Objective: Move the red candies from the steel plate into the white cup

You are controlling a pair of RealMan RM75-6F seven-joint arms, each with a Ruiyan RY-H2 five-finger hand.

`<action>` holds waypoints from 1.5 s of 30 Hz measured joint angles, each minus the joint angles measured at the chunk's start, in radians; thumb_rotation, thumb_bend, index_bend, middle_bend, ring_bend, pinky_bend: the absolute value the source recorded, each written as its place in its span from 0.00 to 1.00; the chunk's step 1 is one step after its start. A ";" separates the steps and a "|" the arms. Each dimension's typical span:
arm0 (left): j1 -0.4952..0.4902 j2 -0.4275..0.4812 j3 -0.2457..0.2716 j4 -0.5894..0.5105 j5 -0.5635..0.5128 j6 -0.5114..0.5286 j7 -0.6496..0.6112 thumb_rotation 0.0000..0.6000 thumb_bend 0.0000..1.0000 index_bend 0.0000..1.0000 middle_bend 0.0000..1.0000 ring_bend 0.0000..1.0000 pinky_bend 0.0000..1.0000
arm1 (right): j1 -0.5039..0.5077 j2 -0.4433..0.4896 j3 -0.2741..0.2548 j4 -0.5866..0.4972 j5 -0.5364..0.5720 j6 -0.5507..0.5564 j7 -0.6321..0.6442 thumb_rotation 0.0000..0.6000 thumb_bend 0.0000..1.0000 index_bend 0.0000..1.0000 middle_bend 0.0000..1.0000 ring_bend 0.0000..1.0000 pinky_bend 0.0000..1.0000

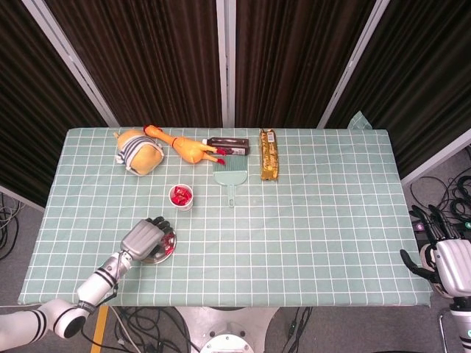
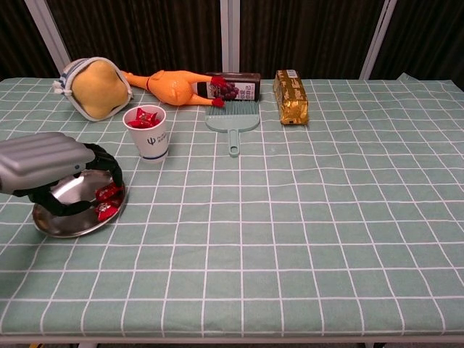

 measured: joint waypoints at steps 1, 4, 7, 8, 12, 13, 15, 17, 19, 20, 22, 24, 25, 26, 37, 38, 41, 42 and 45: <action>0.001 0.000 0.000 0.000 -0.002 -0.001 0.007 1.00 0.40 0.41 0.36 0.22 0.42 | 0.000 0.000 0.000 -0.001 0.000 0.000 -0.001 1.00 0.27 0.00 0.18 0.00 0.19; 0.005 0.006 0.002 -0.006 -0.011 -0.003 0.031 1.00 0.40 0.43 0.36 0.22 0.42 | 0.000 0.002 0.000 -0.004 -0.002 0.001 -0.003 1.00 0.27 0.00 0.18 0.00 0.19; 0.013 0.021 0.007 -0.018 -0.019 -0.005 0.046 1.00 0.40 0.46 0.36 0.22 0.42 | 0.000 0.003 0.000 -0.006 -0.004 0.003 -0.005 1.00 0.27 0.00 0.18 0.00 0.19; 0.015 0.026 0.009 -0.022 -0.023 -0.005 0.051 1.00 0.40 0.46 0.36 0.22 0.42 | 0.000 0.003 0.000 -0.007 -0.005 0.002 -0.005 1.00 0.27 0.00 0.18 0.00 0.19; 0.032 0.048 0.013 -0.037 -0.037 0.005 0.069 1.00 0.40 0.47 0.36 0.22 0.42 | 0.001 0.004 0.001 -0.010 -0.008 0.004 -0.007 1.00 0.27 0.00 0.18 0.00 0.19; 0.035 0.050 0.012 -0.040 -0.039 0.012 0.068 1.00 0.40 0.47 0.36 0.22 0.42 | 0.001 0.004 0.000 -0.010 -0.008 0.004 -0.008 1.00 0.27 0.00 0.18 0.00 0.19; 0.045 0.053 0.006 -0.047 -0.042 0.033 0.059 1.00 0.39 0.46 0.36 0.22 0.42 | 0.001 0.004 0.000 -0.010 -0.009 0.004 -0.008 1.00 0.27 0.00 0.18 0.00 0.19; 0.052 0.051 -0.004 -0.048 -0.041 0.057 0.045 1.00 0.38 0.46 0.36 0.22 0.42 | 0.001 0.003 -0.001 -0.010 -0.010 0.005 -0.007 1.00 0.27 0.00 0.18 0.00 0.19; 0.058 0.039 -0.016 -0.040 -0.031 0.089 0.026 1.00 0.37 0.46 0.36 0.22 0.42 | 0.000 0.004 -0.001 -0.010 -0.012 0.007 -0.006 1.00 0.27 0.00 0.18 0.00 0.19; 0.058 0.031 -0.021 -0.032 -0.024 0.100 0.017 1.00 0.35 0.46 0.36 0.22 0.42 | 0.000 0.005 -0.001 -0.010 -0.012 0.008 -0.006 1.00 0.27 0.00 0.18 0.00 0.19; 0.057 0.009 -0.029 -0.001 -0.010 0.109 -0.002 1.00 0.31 0.45 0.34 0.22 0.42 | -0.002 0.008 -0.001 -0.012 -0.012 0.011 -0.007 1.00 0.27 0.00 0.18 0.00 0.19; 0.051 -0.013 -0.035 0.039 0.001 0.108 -0.017 1.00 0.27 0.44 0.33 0.22 0.42 | -0.005 0.010 -0.001 -0.013 -0.010 0.014 -0.007 1.00 0.27 0.00 0.18 0.00 0.19; 0.047 -0.022 -0.037 0.058 0.005 0.105 -0.021 1.00 0.25 0.44 0.32 0.22 0.42 | -0.006 0.011 -0.001 -0.013 -0.010 0.015 -0.007 1.00 0.27 0.00 0.18 0.00 0.19; 0.043 -0.030 -0.039 0.078 0.009 0.102 -0.024 1.00 0.24 0.44 0.32 0.22 0.42 | -0.007 0.011 -0.002 -0.013 -0.010 0.016 -0.008 1.00 0.27 0.00 0.18 0.00 0.19; 0.013 -0.083 -0.030 0.213 0.054 0.064 -0.072 1.00 0.22 0.48 0.29 0.20 0.40 | -0.004 0.007 0.000 -0.014 -0.007 0.011 -0.013 1.00 0.27 0.00 0.18 0.00 0.19; 0.014 -0.084 -0.028 0.213 0.055 0.064 -0.074 1.00 0.22 0.48 0.28 0.19 0.39 | -0.004 0.007 0.001 -0.014 -0.007 0.010 -0.014 1.00 0.27 0.00 0.18 0.00 0.19; 0.016 -0.082 -0.023 0.211 0.058 0.059 -0.076 1.00 0.22 0.48 0.26 0.17 0.34 | -0.003 0.007 0.001 -0.014 -0.007 0.009 -0.015 1.00 0.27 0.00 0.18 0.00 0.19; 0.016 -0.082 -0.022 0.210 0.057 0.057 -0.077 1.00 0.22 0.48 0.26 0.17 0.33 | -0.002 0.007 0.001 -0.015 -0.006 0.008 -0.015 1.00 0.27 0.00 0.18 0.00 0.19; 0.016 -0.084 -0.023 0.212 0.054 0.052 -0.080 1.00 0.22 0.49 0.26 0.16 0.32 | -0.001 0.007 0.002 -0.016 -0.006 0.006 -0.016 1.00 0.27 0.00 0.18 0.00 0.19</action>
